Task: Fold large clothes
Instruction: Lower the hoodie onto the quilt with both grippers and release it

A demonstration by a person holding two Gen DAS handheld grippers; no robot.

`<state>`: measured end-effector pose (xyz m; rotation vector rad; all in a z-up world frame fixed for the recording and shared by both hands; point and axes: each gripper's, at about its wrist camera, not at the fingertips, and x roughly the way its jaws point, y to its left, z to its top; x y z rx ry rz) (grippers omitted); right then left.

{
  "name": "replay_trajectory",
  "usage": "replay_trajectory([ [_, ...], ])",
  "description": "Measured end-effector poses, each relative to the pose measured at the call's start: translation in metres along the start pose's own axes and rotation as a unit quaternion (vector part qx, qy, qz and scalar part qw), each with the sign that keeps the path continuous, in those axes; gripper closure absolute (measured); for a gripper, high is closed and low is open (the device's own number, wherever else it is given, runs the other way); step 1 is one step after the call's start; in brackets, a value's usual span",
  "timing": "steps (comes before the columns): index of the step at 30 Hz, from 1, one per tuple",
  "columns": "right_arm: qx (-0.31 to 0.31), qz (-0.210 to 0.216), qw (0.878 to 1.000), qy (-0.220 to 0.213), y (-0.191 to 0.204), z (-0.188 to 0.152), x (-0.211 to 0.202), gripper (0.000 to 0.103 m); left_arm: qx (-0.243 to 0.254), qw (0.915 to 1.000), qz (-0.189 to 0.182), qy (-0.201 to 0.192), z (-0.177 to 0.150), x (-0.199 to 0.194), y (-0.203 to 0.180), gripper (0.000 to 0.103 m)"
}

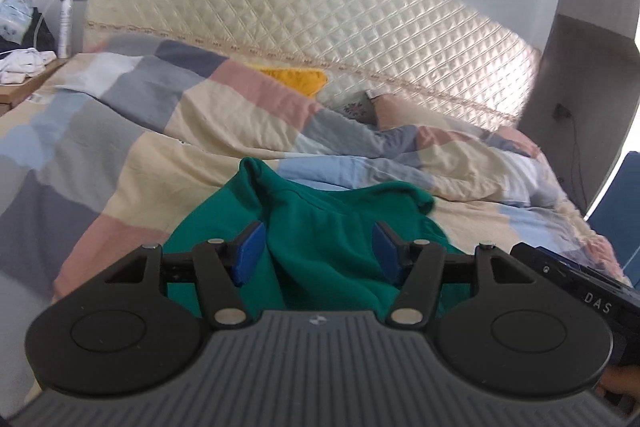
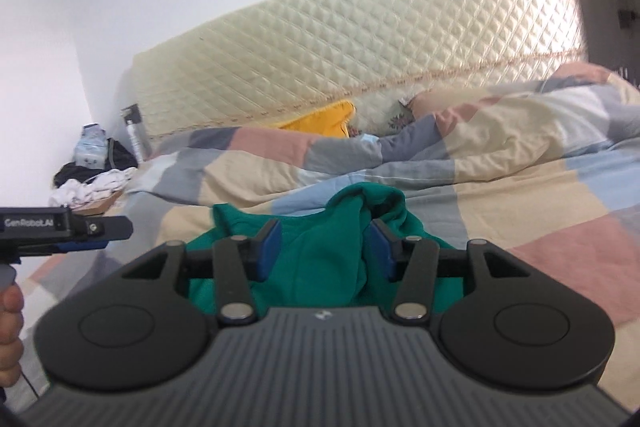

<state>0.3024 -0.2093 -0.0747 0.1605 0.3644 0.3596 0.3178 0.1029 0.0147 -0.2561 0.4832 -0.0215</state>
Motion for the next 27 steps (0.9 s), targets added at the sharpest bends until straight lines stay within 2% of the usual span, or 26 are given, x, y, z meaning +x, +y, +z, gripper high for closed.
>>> replay_trajectory([
  [7, -0.020, 0.004, 1.000, -0.009, 0.023, -0.002, -0.087, 0.052, 0.014, 0.9998, -0.007, -0.011, -0.033, -0.100, -0.035, 0.038],
  [14, -0.040, 0.011, 0.999, -0.015, 0.035, -0.024, -0.143, 0.052, 0.015, 0.9998, -0.012, -0.009, -0.073, -0.154, -0.055, 0.038],
  [21, -0.043, -0.006, 0.999, 0.002, 0.038, -0.044, -0.166, 0.052, 0.023, 0.9996, -0.016, 0.010, -0.105, -0.162, -0.069, 0.038],
  [27, -0.027, -0.029, 0.999, 0.030, 0.032, -0.064, -0.163, 0.052, 0.055, 0.9980, -0.005, 0.030, -0.108, -0.124, -0.082, 0.033],
])
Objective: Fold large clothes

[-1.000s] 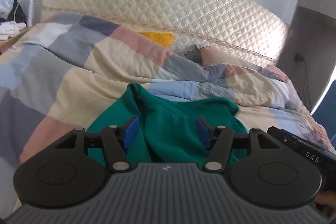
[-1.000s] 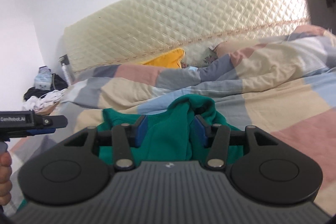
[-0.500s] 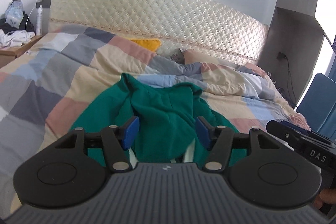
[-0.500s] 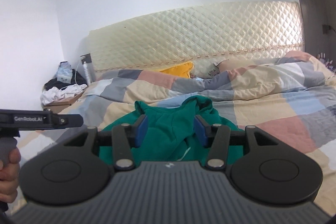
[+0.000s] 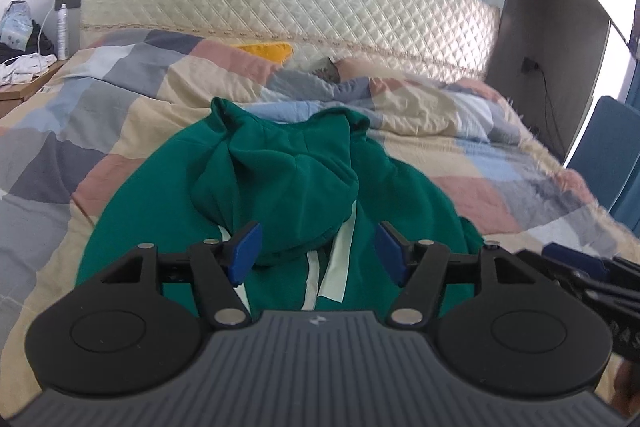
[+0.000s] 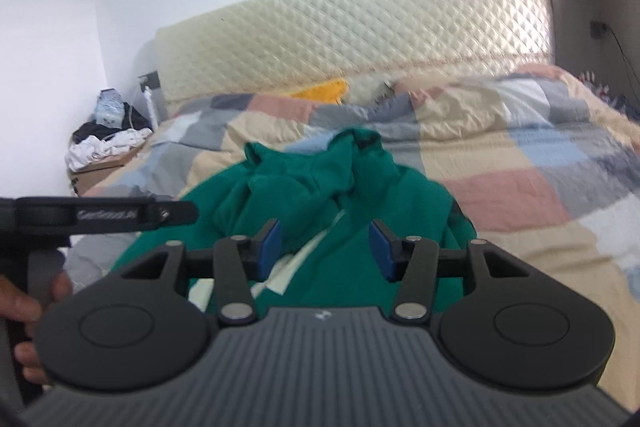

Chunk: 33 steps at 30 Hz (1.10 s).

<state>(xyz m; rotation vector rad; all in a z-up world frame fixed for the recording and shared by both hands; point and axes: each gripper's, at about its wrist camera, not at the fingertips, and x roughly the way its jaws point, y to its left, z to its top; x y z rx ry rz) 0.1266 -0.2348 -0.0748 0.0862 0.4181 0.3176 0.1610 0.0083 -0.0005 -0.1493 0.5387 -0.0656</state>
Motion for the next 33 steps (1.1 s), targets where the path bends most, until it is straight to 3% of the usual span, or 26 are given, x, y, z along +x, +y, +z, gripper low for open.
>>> replay_trajectory([
  [4, 0.004, -0.007, 1.000, 0.016, -0.004, -0.006, 0.010, 0.052, 0.021, 0.9994, 0.021, 0.017, 0.005, 0.040, -0.004, 0.030],
  [7, 0.012, -0.008, 1.000, 0.026, -0.011, -0.009, 0.018, 0.040, 0.037, 0.9980, 0.043, 0.027, 0.010, 0.070, -0.004, 0.028],
  [14, 0.053, -0.007, 0.997, 0.052, -0.027, -0.016, 0.042, 0.034, 0.025, 0.9960, 0.073, 0.045, 0.020, 0.127, 0.005, 0.028],
  [17, 0.069, -0.005, 0.996, 0.055, -0.030, -0.017, 0.054, 0.015, 0.029, 0.9948, 0.083, 0.050, 0.022, 0.147, 0.009, 0.028],
  [23, 0.077, -0.007, 0.994, 0.080, -0.036, -0.021, 0.082, 0.015, 0.042, 0.9930, 0.089, 0.065, 0.022, 0.189, 0.013, 0.028],
  [27, 0.074, -0.011, 0.992, 0.103, -0.040, -0.027, 0.100, 0.015, 0.043, 0.9888, 0.116, 0.083, 0.025, 0.225, 0.021, 0.028],
  [29, 0.075, -0.015, 0.991, 0.113, -0.040, -0.029, 0.108, 0.015, 0.038, 0.9887, 0.116, 0.086, 0.030, 0.241, 0.027, 0.035],
  [31, 0.077, -0.017, 0.989, 0.122, -0.041, -0.032, 0.114, 0.015, 0.043, 0.9874, 0.118, 0.096, 0.041, 0.257, 0.030, 0.086],
  [33, 0.079, -0.021, 0.989, 0.125, -0.043, -0.034, 0.119, 0.015, 0.033, 0.9857, 0.129, 0.103, 0.063, 0.274, 0.035, 0.094],
])
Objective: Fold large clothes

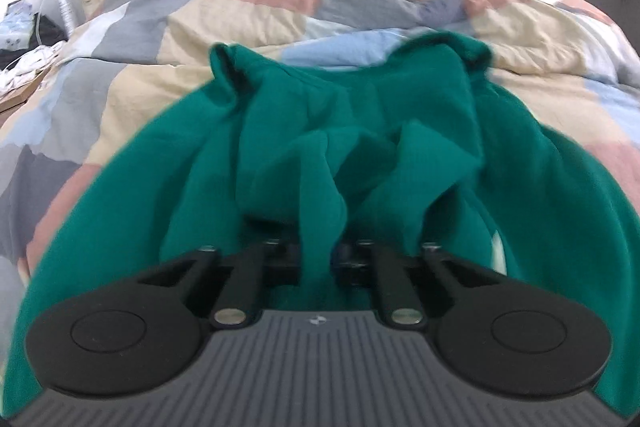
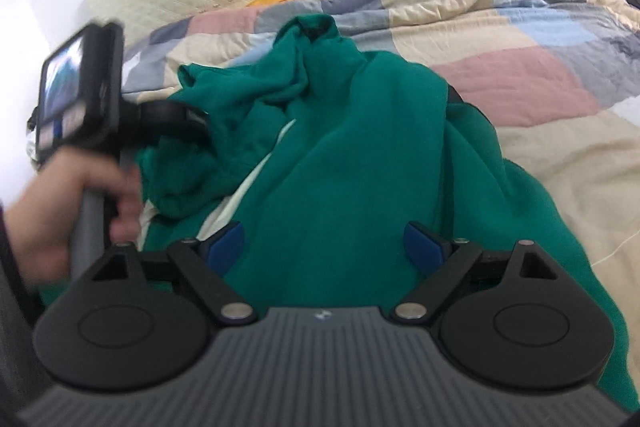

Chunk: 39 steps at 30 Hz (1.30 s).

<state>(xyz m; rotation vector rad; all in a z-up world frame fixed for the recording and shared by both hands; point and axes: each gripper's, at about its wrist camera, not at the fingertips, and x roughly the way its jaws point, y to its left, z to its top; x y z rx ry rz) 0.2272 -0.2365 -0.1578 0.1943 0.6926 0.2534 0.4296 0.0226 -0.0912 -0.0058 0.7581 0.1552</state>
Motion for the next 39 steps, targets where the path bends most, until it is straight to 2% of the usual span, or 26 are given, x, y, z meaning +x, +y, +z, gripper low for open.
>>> replay_trajectory([
  [7, -0.009, -0.014, 1.000, -0.013, 0.000, 0.003, 0.019, 0.015, 0.001, 0.9989, 0.019, -0.043, 0.121, 0.041, 0.000, 0.096],
  [12, -0.023, -0.011, 0.999, -0.032, -0.005, 0.007, 0.042, 0.015, 0.024, 0.9931, 0.074, -0.088, 0.194, 0.099, -0.005, 0.096],
  [16, -0.026, -0.003, 0.999, -0.042, -0.010, 0.008, 0.058, 0.013, 0.018, 0.9932, 0.092, -0.069, 0.216, 0.162, -0.003, 0.096],
  [20, -0.052, -0.001, 0.997, -0.060, -0.010, 0.007, 0.073, 0.013, 0.034, 0.9933, 0.105, -0.033, 0.210, 0.217, -0.002, 0.095],
  [22, -0.061, 0.002, 0.996, -0.067, -0.011, 0.007, 0.078, 0.013, 0.028, 0.9943, 0.096, -0.038, 0.203, 0.223, 0.002, 0.095],
  [24, -0.067, 0.004, 0.995, -0.067, -0.011, 0.008, 0.083, 0.013, 0.026, 0.9950, 0.086, -0.044, 0.198, 0.219, 0.005, 0.094],
  [26, -0.068, 0.006, 0.995, -0.068, -0.012, 0.010, 0.085, 0.012, 0.033, 0.9960, 0.073, -0.040, 0.194, 0.210, 0.005, 0.083],
  [28, -0.072, 0.005, 0.995, -0.067, -0.010, 0.010, 0.085, 0.012, 0.030, 0.9968, 0.067, -0.032, 0.192, 0.192, 0.009, 0.053],
  [30, -0.075, 0.004, 0.995, -0.066, -0.009, 0.010, 0.084, 0.012, 0.023, 0.9966, 0.063, -0.048, 0.183, 0.161, 0.012, 0.044],
  [33, -0.069, 0.002, 0.996, -0.063, -0.009, 0.010, 0.081, 0.013, 0.016, 0.9975, 0.040, -0.056, 0.168, 0.116, 0.022, 0.043],
  [35, -0.066, 0.001, 0.996, -0.061, -0.008, 0.010, 0.077, 0.015, 0.014, 0.9978, 0.041, -0.049, 0.154, 0.086, 0.029, 0.043],
  [39, -0.074, 0.000, 0.996, -0.054, -0.004, 0.008, 0.066, 0.015, -0.004, 0.9996, 0.012, -0.025, 0.112, 0.022, 0.048, 0.043],
])
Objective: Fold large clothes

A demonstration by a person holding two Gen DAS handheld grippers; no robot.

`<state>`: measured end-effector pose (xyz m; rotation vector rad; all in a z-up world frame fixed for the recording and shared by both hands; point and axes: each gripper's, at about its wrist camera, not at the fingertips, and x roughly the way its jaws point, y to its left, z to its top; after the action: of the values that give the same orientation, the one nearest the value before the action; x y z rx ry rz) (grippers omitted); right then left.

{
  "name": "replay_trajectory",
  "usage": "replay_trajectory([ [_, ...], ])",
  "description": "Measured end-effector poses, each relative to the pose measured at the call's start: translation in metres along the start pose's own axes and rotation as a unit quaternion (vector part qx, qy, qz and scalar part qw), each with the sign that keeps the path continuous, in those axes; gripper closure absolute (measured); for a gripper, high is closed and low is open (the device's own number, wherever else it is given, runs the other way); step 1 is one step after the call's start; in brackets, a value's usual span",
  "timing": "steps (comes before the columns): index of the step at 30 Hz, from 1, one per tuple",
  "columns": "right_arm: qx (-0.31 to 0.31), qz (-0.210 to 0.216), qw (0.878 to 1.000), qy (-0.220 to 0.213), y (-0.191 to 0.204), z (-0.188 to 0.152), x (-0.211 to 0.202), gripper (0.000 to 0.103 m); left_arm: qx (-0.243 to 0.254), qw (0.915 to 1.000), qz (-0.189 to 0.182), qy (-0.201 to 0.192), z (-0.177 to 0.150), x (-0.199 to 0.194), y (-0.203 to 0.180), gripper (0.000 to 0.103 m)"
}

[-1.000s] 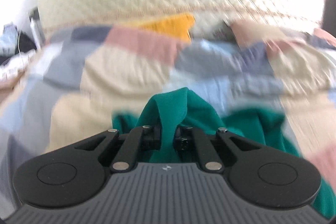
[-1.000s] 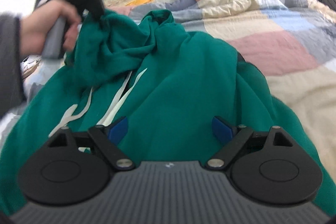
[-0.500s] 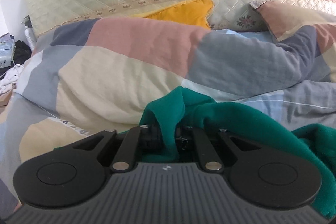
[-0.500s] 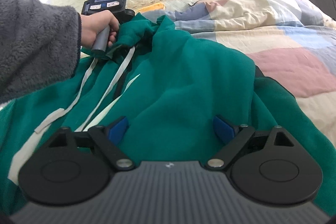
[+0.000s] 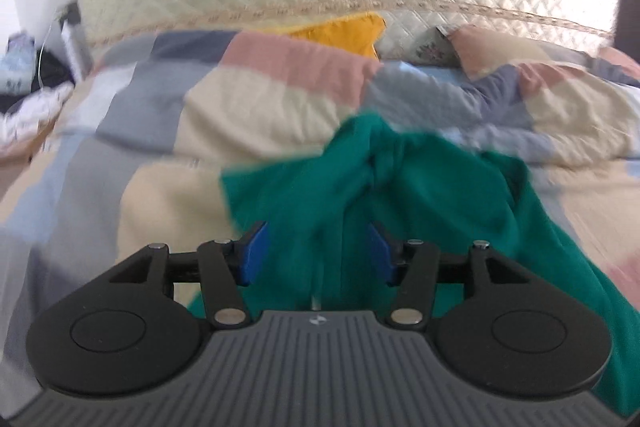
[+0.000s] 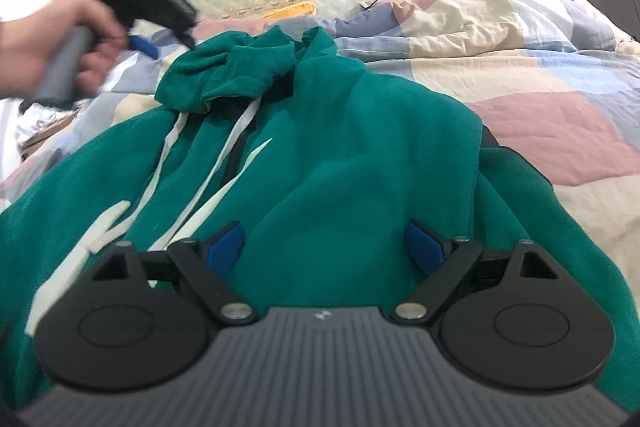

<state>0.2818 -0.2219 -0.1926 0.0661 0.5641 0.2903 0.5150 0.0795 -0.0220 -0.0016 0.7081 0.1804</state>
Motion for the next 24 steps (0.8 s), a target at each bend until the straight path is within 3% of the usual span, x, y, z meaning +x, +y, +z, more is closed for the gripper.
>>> replay_trajectory([
  [5, -0.011, 0.008, 1.000, 0.002, 0.009, 0.000, -0.024, 0.015, -0.012, 0.9993, -0.024, 0.027, -0.064, -0.085, 0.019, 0.043],
  [15, -0.051, 0.032, 0.998, -0.004, 0.035, -0.002, -0.078, 0.015, -0.044, 0.9970, -0.058, 0.027, -0.186, -0.223, 0.035, 0.043],
  [19, -0.072, 0.046, 0.996, 0.001, 0.052, -0.005, -0.100, 0.015, -0.049, 0.9962, -0.067, 0.028, -0.226, -0.247, 0.035, 0.043],
  [24, -0.090, 0.078, 0.992, 0.038, 0.068, -0.023, -0.119, 0.015, -0.047, 0.9958, -0.070, 0.036, -0.266, -0.252, 0.032, 0.043],
])
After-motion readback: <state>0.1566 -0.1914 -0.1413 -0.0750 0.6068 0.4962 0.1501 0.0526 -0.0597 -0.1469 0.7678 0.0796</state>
